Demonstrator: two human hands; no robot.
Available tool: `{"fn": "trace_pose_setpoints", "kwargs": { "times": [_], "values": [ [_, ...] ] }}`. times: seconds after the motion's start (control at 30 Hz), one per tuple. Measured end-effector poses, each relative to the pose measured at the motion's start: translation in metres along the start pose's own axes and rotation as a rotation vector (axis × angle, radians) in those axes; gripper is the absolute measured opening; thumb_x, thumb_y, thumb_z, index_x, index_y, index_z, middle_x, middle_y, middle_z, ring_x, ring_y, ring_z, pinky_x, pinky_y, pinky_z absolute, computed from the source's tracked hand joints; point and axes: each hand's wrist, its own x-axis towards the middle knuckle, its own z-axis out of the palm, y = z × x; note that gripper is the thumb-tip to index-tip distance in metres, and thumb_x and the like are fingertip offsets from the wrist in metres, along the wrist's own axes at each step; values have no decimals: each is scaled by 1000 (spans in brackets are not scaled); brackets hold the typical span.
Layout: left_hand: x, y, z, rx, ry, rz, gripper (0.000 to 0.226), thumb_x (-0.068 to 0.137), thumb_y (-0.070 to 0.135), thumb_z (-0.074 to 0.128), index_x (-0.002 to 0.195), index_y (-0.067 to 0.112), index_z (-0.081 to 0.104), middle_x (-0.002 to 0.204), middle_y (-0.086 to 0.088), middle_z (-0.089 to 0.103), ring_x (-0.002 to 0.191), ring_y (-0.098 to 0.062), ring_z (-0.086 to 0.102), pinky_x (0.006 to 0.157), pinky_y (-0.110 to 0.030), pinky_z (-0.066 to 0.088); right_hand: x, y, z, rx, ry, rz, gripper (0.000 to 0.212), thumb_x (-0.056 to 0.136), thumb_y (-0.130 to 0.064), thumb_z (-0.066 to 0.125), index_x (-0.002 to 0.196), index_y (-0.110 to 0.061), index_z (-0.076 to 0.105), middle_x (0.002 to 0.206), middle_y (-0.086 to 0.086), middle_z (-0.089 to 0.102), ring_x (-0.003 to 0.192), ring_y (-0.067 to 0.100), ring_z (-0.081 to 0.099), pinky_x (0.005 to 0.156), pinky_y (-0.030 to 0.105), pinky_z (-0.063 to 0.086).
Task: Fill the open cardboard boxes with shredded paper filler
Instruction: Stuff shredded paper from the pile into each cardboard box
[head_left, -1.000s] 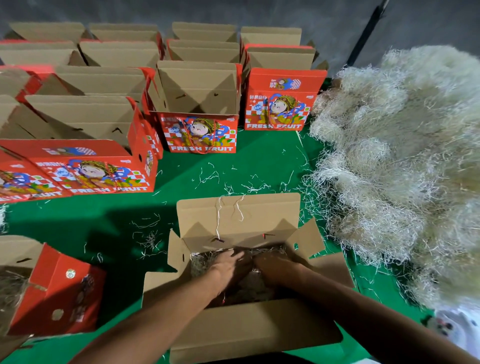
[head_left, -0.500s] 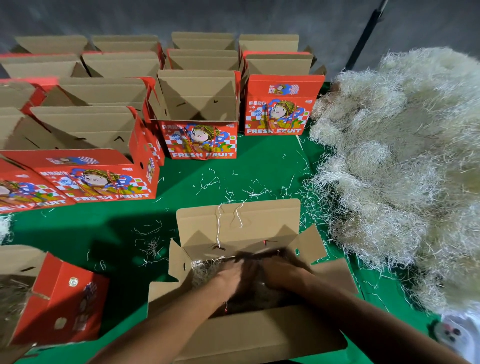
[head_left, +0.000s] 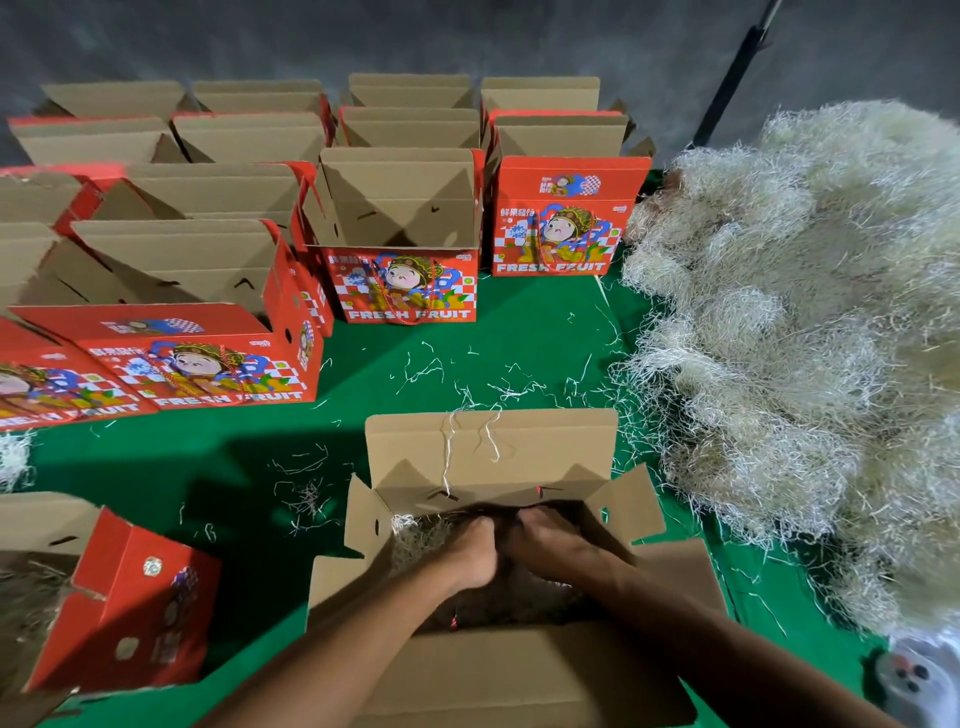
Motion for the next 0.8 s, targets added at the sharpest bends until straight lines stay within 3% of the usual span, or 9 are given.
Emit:
{"fn": "trace_pose_setpoints", "kwargs": {
  "times": [0.1,0.2,0.3,0.47,0.57,0.67,0.8],
  "values": [
    [-9,0,-4,-62,38,-22,45,86,0,39,127,13,56,135,-8,55,127,-25,51,106,-30,39,-2,4,1,20,-39,-27,58,85,-60,50,129,-23,60,134,3,61,125,27,56,107,35,42],
    [-15,-6,-11,-104,48,-31,37,84,5,46,118,15,55,127,-8,57,121,-25,53,98,-28,41,-2,3,0,-13,-112,-57,73,81,-66,49,136,-19,51,141,9,54,130,27,51,109,34,39],
    [-23,-12,-26,-180,-21,-82,33,82,17,47,113,21,54,115,-4,60,105,-22,58,85,-30,45,0,1,4,-25,-61,-29,55,82,-55,54,125,-22,59,128,6,63,119,26,59,101,33,46],
    [-29,-5,-45,-322,-30,-124,9,77,29,57,78,21,53,76,-2,51,69,-18,48,62,-29,35,1,1,8,-20,42,-23,43,80,-48,60,115,-22,63,114,1,66,104,21,63,89,29,51],
    [-28,-9,-45,-267,9,-111,23,81,24,65,64,21,51,62,3,47,55,-12,47,53,-23,31,0,3,7,-46,49,-20,43,82,-51,57,116,-25,60,116,-2,65,108,21,61,93,30,49],
    [-31,-14,-43,-173,28,-127,20,85,27,66,75,19,50,71,3,50,63,-9,53,56,-27,39,2,3,14,-168,97,-17,44,88,-51,50,122,-24,56,123,2,62,113,26,58,101,37,46],
    [-37,-20,-39,-118,192,-137,22,87,24,66,105,19,54,91,4,56,78,-8,55,61,-23,41,5,4,13,-363,155,18,28,95,-30,54,120,-20,59,121,6,65,112,27,61,100,40,45]
  ]
}}
